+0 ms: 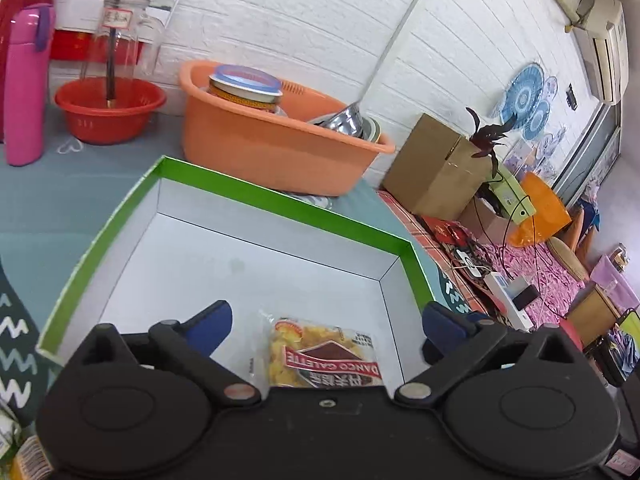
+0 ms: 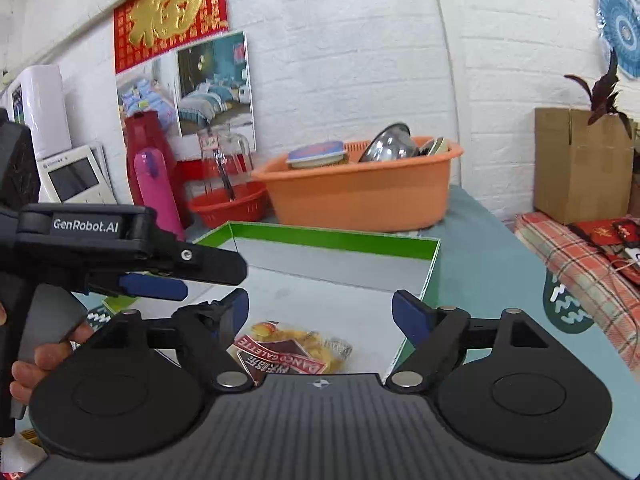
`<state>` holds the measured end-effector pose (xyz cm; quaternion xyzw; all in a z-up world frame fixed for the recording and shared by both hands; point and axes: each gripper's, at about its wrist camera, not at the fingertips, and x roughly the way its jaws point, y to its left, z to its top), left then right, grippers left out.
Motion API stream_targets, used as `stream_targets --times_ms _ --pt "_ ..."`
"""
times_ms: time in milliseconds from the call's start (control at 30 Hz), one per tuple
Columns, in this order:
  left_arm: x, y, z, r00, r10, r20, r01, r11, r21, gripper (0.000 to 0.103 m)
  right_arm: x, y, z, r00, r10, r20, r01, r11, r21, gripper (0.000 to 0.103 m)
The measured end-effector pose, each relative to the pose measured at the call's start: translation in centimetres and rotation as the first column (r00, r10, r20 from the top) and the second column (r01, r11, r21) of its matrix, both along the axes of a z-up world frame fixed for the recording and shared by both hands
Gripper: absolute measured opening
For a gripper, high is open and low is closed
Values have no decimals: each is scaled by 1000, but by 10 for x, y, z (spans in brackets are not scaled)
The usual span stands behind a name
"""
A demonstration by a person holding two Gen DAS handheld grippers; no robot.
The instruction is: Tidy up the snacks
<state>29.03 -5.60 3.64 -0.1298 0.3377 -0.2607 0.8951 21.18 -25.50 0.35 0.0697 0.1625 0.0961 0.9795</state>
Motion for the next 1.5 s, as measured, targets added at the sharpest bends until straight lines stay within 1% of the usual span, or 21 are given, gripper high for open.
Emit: stream_targets --times_ms 100,200,267,367,467,567,667,767,867,933,1000,1033,1133,1200,1233,1267,1367,1500 --pt "-22 9 19 999 19 36 -18 1000 -8 103 -21 -6 19 999 -1 54 0 1000 29 103" --pt "-53 17 40 996 45 78 -45 999 9 103 -53 -7 37 992 16 126 -23 999 48 103" --pt "-78 21 53 993 48 110 -50 999 7 103 -76 -5 45 986 28 165 -37 998 52 103" --pt "-118 26 60 990 57 125 -58 998 5 103 -108 -4 46 982 60 180 -72 996 59 103" --pt "-152 32 55 990 44 134 -45 999 0 103 -130 -4 38 985 93 146 -108 989 100 103" --pt "-178 36 40 993 37 114 -38 999 5 103 -144 -2 24 989 117 87 -128 981 143 103" --pt "-193 39 20 997 37 66 -36 999 -12 103 -151 3 1 987 158 -21 -150 965 216 103" --pt "-196 37 6 999 31 27 -30 1000 -8 103 -152 13 -20 965 230 -125 -186 939 288 103" --pt "-192 36 -2 1000 18 -8 -18 1000 16 103 -151 26 -33 942 282 -184 -203 912 357 103" --pt "-187 35 -4 1000 3 -18 -2 999 40 103 -152 34 -35 936 305 -177 -222 900 376 103" --pt "-179 36 -5 999 -7 -33 9 998 66 103 -152 39 -36 932 326 -156 -251 895 370 103" --pt "-175 36 -6 999 -15 -45 18 997 75 103 -148 41 -36 928 336 -159 -258 891 375 103" --pt "-159 33 -9 995 -42 -91 50 995 92 103 -136 39 -45 913 361 -191 -245 859 450 103" --pt "-150 30 -15 990 -61 -128 76 991 111 97 -128 38 -50 903 371 -215 -233 846 479 103" --pt "-147 29 -19 987 -73 -146 91 989 119 90 -125 39 -52 899 372 -230 -227 846 482 103" --pt "-144 27 -23 984 -76 -163 98 986 132 88 -122 38 -54 897 370 -243 -219 848 482 103" --pt "-140 26 -29 979 -95 -178 123 981 150 86 -115 37 -58 882 397 -255 -225 829 513 103" --pt "-136 29 -33 976 -96 -193 124 983 136 86 -103 35 -69 857 428 -285 -211 798 564 103"
